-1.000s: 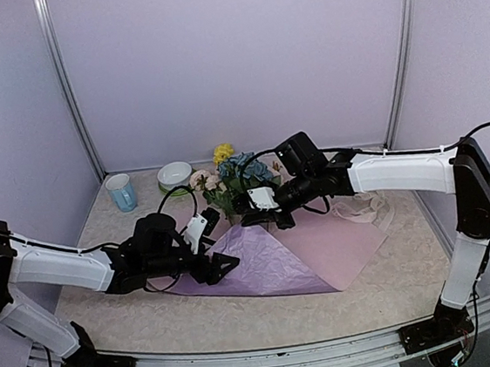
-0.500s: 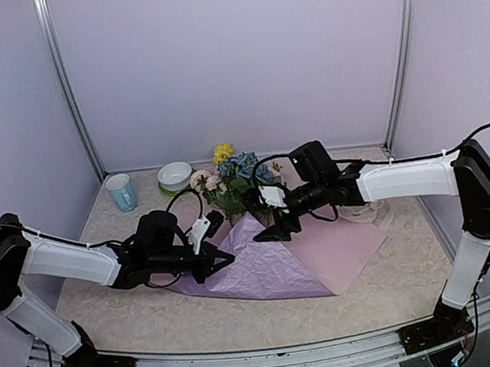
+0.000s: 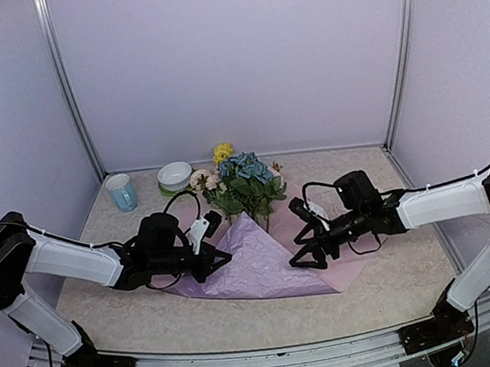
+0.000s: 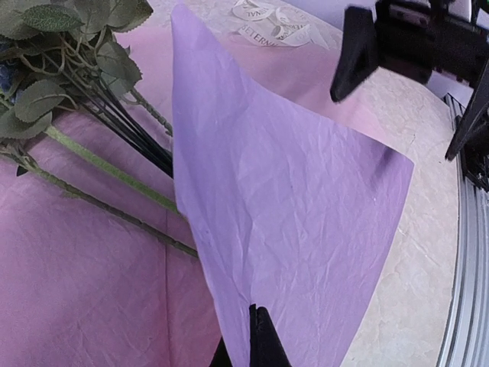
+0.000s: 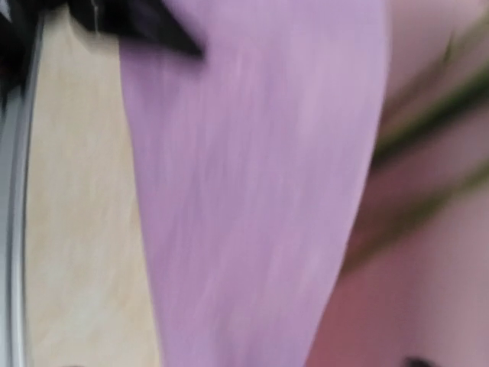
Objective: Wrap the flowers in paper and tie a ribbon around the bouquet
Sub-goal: Fold the bottom corner of the flattened wrapping paper at the center of the board, then press the fold line of the 1/4-folded wrapping paper.
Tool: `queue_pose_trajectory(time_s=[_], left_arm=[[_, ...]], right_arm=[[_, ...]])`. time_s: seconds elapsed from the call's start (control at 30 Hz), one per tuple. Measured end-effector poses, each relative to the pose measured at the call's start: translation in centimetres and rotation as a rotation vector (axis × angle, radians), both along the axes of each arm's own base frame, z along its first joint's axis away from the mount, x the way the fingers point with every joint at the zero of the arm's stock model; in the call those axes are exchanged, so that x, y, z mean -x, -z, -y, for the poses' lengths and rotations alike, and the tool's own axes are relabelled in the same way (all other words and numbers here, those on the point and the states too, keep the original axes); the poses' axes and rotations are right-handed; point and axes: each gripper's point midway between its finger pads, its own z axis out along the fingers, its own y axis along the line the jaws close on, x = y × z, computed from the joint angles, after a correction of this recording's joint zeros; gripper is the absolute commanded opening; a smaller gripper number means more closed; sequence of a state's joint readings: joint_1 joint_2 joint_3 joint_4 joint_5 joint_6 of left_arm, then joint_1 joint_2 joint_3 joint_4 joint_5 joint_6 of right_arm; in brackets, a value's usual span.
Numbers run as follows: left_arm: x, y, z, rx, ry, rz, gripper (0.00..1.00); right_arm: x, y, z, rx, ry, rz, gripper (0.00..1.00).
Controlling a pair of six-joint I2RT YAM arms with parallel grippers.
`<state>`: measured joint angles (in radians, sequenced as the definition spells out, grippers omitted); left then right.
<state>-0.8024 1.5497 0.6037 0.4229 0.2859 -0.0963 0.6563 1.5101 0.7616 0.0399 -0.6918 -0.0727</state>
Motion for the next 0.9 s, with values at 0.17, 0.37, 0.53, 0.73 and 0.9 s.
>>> queue_pose_trajectory(time_s=[0.17, 0.37, 0.53, 0.73, 0.9], left_arm=[[-0.1, 0.1, -0.1, 0.001, -0.011, -0.001, 0.00], [-0.2, 0.1, -0.2, -0.002, -0.020, 0.004, 0.00], [-0.5, 0.2, -0.4, -0.011, -0.038, 0.010, 0.00], [-0.6, 0.9, -0.9, -0.039, -0.060, -0.002, 0.15], [-1.3, 2.4, -1.3, -0.095, -0.100, -0.036, 0.00]], right_arm=[[2.9, 4.0, 1.6, 0.074, 0.024, -0.171, 0.69], [3.6, 6.3, 1.7, 0.104, 0.017, -0.247, 0.31], [5.0, 6.8, 1.7, 0.092, -0.036, -0.299, 0.00], [5.2, 6.6, 2.0, 0.077, -0.043, -0.336, 0.00], [4.1, 7.3, 2.5, 0.108, 0.003, -0.400, 0.00]])
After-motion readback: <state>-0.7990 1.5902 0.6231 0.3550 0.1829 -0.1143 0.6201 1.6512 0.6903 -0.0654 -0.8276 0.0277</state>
